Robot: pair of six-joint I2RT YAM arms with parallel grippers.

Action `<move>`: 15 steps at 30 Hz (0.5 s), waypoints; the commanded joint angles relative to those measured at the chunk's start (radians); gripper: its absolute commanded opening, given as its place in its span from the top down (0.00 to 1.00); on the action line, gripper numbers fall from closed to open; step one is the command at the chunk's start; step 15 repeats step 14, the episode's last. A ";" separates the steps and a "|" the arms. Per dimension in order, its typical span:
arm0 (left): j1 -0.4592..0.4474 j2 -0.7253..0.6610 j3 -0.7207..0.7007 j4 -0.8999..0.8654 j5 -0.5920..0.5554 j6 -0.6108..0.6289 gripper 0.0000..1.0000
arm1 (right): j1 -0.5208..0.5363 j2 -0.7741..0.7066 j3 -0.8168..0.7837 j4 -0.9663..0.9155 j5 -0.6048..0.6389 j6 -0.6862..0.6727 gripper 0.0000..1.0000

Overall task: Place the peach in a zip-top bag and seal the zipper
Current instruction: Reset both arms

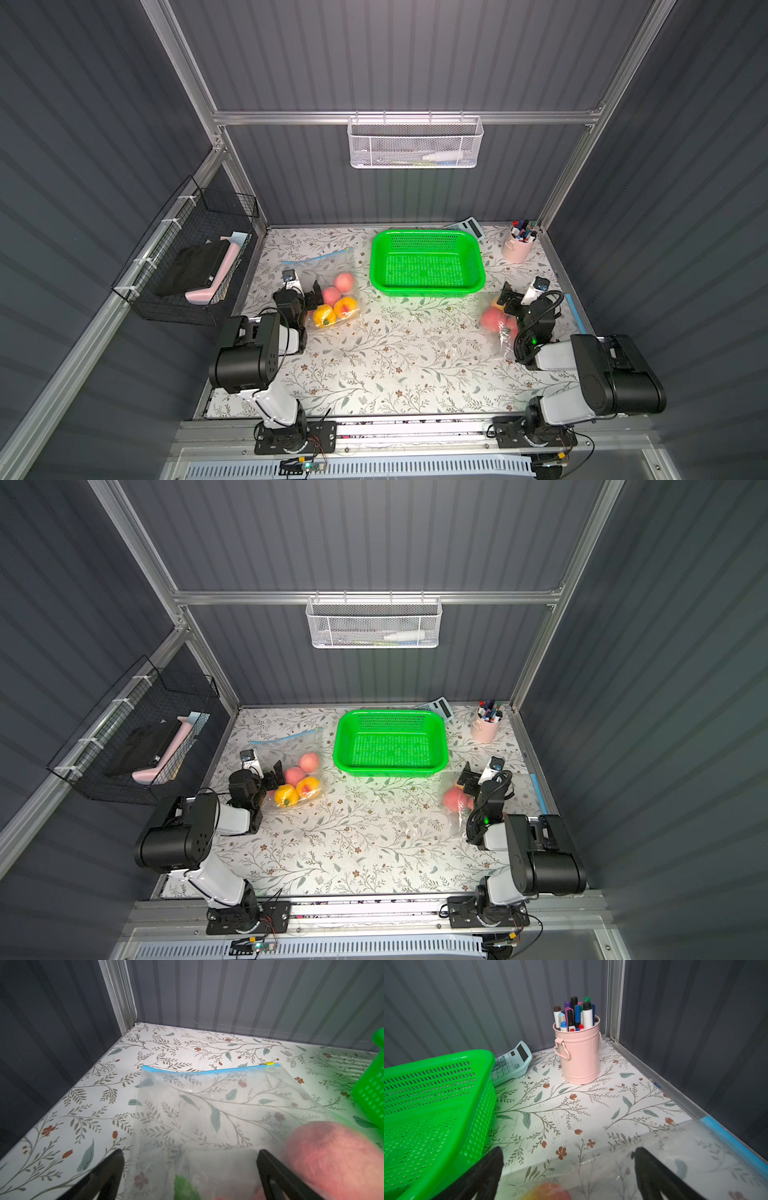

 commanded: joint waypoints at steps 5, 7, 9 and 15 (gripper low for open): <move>-0.011 0.009 0.019 -0.033 -0.021 0.000 0.00 | 0.003 0.005 0.017 0.009 0.016 0.003 0.01; -0.014 0.010 0.024 -0.040 -0.027 0.004 0.00 | 0.003 0.005 0.017 0.010 0.016 0.002 0.01; -0.016 0.013 0.028 -0.047 -0.030 0.004 0.00 | 0.003 0.005 0.018 0.010 0.016 0.002 0.01; -0.023 0.013 0.032 -0.054 -0.042 0.010 0.00 | 0.003 0.005 0.016 0.010 0.017 0.002 0.01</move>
